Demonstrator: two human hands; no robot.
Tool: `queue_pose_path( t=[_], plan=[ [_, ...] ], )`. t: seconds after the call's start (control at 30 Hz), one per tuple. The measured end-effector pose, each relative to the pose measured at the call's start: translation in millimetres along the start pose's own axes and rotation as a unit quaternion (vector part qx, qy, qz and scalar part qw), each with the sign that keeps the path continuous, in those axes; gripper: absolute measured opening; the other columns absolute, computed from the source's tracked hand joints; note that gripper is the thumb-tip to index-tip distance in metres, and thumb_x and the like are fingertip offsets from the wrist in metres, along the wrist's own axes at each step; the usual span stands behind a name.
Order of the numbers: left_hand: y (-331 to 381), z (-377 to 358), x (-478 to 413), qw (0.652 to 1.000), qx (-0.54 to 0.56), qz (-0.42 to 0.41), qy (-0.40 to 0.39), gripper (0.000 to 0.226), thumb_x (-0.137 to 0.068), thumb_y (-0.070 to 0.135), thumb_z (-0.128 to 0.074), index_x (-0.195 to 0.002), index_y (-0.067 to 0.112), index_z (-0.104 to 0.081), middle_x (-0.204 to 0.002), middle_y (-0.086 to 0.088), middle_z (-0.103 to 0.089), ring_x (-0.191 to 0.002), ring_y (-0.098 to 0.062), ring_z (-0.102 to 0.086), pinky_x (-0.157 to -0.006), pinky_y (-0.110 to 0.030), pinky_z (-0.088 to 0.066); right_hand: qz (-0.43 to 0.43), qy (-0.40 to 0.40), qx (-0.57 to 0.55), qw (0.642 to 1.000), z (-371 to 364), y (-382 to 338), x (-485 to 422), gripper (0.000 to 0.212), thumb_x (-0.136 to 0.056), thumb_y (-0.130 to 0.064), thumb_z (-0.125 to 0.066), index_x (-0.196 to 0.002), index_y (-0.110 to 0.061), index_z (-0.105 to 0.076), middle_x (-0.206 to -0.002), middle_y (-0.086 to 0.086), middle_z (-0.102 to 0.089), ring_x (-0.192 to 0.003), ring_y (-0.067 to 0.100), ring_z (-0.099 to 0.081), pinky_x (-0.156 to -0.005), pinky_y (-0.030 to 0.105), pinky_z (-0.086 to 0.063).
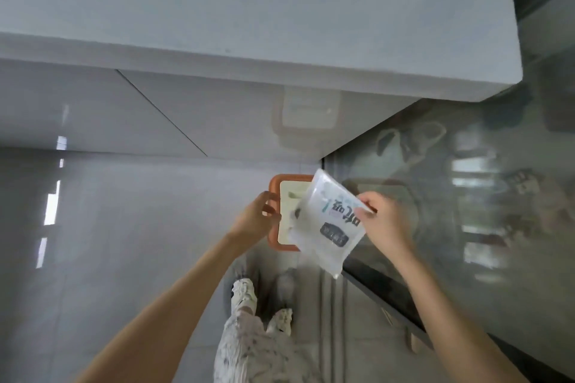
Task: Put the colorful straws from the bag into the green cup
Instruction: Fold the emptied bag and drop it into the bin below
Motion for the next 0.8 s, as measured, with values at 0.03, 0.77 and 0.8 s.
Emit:
queue_pose_path(
  t=[0.03,0.77,0.8],
  plan=[
    [-10.9,-2.3,-20.1,0.996,-0.082,0.007,0.019,0.032,-0.090,0.010,-0.046,-0.120,0.019,-0.053,-0.115,-0.016,-0.057,-0.096,-0.031,-0.056,-0.083,-0.036,-0.048,-0.001,0.063,0.007,0.998,6.6,7.7,-11.9,0.013,-0.088,-0.005,-0.056,-0.086,-0.014,-0.065,-0.082,0.007,-0.070,-0.073,0.024,-0.064,-0.060,0.042,-0.053],
    [-118.9,-74.9,-134.1,0.982,-0.184,-0.033,-0.024,0.034,-0.093,0.033,-0.044,-0.125,0.029,-0.052,-0.119,-0.011,-0.050,-0.099,-0.027,-0.052,-0.088,-0.027,-0.040,0.170,0.029,0.172,0.970,-104.4,53.6,-120.8,0.031,-0.077,0.008,-0.056,-0.075,-0.019,-0.072,-0.074,0.000,-0.056,-0.065,0.019,-0.049,-0.051,0.018,-0.030],
    [-120.2,-75.4,-133.8,0.982,-0.185,-0.036,-0.020,0.033,-0.093,0.033,-0.045,-0.124,0.028,-0.054,-0.117,-0.011,-0.051,-0.096,-0.026,-0.052,-0.086,-0.026,-0.039,0.166,0.012,0.174,0.971,-108.8,54.6,-123.1,0.032,-0.078,0.006,-0.055,-0.076,-0.022,-0.072,-0.075,0.000,-0.054,-0.064,0.018,-0.048,-0.051,0.017,-0.031]
  ],
)
Point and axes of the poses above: each hand's wrist, its own x-axis away from the middle knuckle, its own z-axis out of the back of the hand, y = z × x, the point moved 5 cm from there along -x, towards the middle knuckle
